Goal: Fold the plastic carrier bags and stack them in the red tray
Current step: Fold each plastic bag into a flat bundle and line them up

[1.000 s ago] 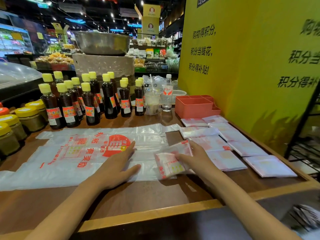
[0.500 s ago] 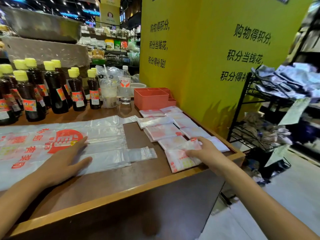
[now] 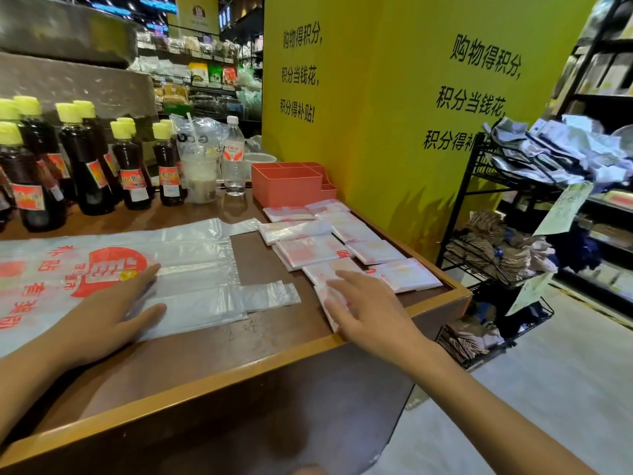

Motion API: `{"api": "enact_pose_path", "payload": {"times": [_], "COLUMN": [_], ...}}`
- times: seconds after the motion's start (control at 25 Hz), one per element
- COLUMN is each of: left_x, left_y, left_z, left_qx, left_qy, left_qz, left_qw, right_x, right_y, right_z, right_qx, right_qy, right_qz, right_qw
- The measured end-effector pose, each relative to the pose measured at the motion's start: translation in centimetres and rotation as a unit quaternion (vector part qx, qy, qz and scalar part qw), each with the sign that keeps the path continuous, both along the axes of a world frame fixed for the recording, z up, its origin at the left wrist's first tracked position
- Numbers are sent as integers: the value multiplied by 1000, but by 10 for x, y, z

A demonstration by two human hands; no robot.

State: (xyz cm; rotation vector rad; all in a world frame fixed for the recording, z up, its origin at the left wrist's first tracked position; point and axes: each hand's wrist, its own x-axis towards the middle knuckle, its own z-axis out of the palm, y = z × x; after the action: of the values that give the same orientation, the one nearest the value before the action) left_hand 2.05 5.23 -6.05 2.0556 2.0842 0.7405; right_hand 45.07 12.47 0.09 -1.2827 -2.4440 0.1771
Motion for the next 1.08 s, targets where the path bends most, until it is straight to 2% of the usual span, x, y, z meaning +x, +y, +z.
{"api": "enact_pose_path", "payload": {"times": [0.12, 0.44, 0.88, 1.08], "left_x": [1, 12, 17, 20], "left_y": [0, -1, -4, -7], "left_z": [1, 11, 16, 19], "left_qx": [11, -18, -23, -25], "left_qy": [51, 136, 128, 118], "left_qz": [-15, -24, -65, -63], "left_qw": [999, 990, 989, 991], "right_x": [-1, 8, 9, 18], "right_y": [-13, -3, 5, 8], "right_z": [-9, -6, 2, 1], "right_qx": [-51, -116, -174, -142], "right_qy": [-80, -135, -156, -128], "right_qz": [20, 42, 58, 28], "right_qw": [995, 983, 970, 981]}}
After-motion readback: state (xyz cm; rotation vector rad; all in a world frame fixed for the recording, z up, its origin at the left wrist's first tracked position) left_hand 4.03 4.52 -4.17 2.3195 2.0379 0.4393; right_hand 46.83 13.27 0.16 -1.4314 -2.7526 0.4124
